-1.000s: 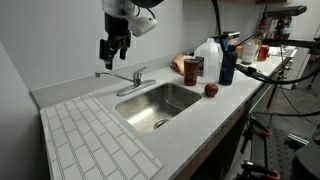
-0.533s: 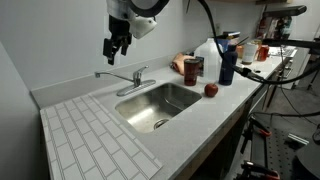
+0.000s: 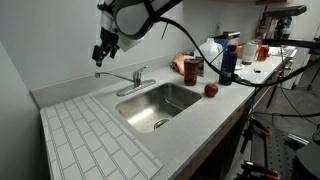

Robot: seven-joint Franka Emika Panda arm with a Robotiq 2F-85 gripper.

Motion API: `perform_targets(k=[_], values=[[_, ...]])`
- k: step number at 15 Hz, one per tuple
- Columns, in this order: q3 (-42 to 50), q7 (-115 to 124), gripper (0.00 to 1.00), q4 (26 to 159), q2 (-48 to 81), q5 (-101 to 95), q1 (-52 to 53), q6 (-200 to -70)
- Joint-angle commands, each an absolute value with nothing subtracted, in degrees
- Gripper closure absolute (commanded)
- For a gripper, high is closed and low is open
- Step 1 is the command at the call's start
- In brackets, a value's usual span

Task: Move the tap nozzle to the right

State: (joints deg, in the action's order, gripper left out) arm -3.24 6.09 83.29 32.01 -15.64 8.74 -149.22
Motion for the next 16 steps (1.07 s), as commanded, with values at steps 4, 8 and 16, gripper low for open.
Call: perform_targets(k=[4,8,16], values=[[-5.40,4.06,0.00,67.28,43.43,-5.76,7.81,-149.22],[-8.26,3.46,0.00,62.40,47.02,1.31,7.04,-146.58],[-5.46,4.32,0.00,56.67,51.96,2.05,7.53,-142.21]])
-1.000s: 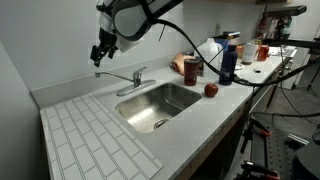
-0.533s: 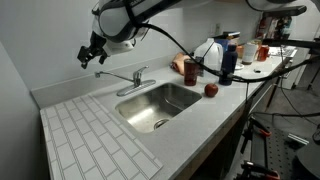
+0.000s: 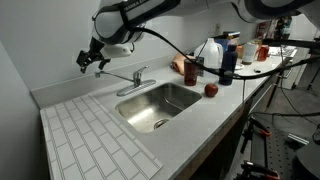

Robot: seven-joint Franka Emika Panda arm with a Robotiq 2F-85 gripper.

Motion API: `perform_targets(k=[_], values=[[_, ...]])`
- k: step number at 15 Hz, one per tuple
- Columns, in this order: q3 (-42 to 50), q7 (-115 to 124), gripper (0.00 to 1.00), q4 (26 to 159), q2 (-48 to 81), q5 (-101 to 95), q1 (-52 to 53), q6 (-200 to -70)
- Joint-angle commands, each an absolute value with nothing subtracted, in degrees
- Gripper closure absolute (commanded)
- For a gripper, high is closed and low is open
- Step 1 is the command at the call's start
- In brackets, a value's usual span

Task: Move the tap nozzle to the right

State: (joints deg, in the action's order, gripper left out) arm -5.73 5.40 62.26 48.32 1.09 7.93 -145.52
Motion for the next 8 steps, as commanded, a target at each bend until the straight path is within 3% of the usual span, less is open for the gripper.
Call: perform_targets(k=[1,8], values=[[-5.60,4.37,0.00,56.40,52.42,2.42,7.33,-141.47],[-6.80,6.91,0.00,56.36,51.35,6.10,7.08,-134.53]])
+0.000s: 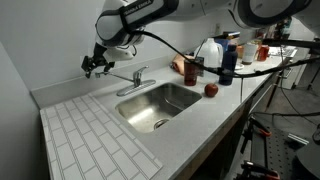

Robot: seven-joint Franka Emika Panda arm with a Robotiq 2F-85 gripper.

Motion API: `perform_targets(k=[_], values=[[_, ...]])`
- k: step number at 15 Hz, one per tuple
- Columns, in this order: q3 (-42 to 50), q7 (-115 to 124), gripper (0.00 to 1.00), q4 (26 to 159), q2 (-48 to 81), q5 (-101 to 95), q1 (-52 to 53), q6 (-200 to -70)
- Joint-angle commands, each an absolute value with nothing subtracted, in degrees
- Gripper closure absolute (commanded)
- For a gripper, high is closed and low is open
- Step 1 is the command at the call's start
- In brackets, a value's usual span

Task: Move the tap nozzle to the right

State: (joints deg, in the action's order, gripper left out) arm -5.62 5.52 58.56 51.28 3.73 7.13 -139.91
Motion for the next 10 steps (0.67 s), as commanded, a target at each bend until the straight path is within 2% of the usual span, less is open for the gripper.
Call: perform_targets(k=[1,10], values=[[-7.32,7.22,0.00,56.89,50.65,7.04,6.91,-132.82],[-7.34,10.93,0.00,63.57,44.63,9.31,7.73,-121.44]])
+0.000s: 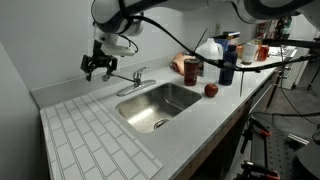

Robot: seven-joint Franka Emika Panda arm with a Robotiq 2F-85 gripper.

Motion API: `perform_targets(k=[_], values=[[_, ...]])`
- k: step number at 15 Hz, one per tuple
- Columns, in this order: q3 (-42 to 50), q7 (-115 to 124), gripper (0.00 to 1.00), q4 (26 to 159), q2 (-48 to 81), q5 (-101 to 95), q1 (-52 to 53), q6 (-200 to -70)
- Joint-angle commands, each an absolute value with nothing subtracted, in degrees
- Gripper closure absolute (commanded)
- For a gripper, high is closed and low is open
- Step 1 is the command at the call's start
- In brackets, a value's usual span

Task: Move the tap nozzle to the right

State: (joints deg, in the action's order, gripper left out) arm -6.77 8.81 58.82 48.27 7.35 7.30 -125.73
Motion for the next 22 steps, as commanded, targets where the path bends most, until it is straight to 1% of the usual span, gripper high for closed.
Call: perform_targets(k=[1,8,17,22], values=[[-7.35,11.32,0.00,64.51,43.93,9.32,7.82,-120.49],[-6.85,14.71,0.00,75.58,36.41,9.89,8.53,-117.33],[-3.29,19.75,0.00,93.41,24.60,6.67,9.02,-121.56],[-0.04,23.79,0.00,101.41,19.59,-1.77,10.01,-125.71]])
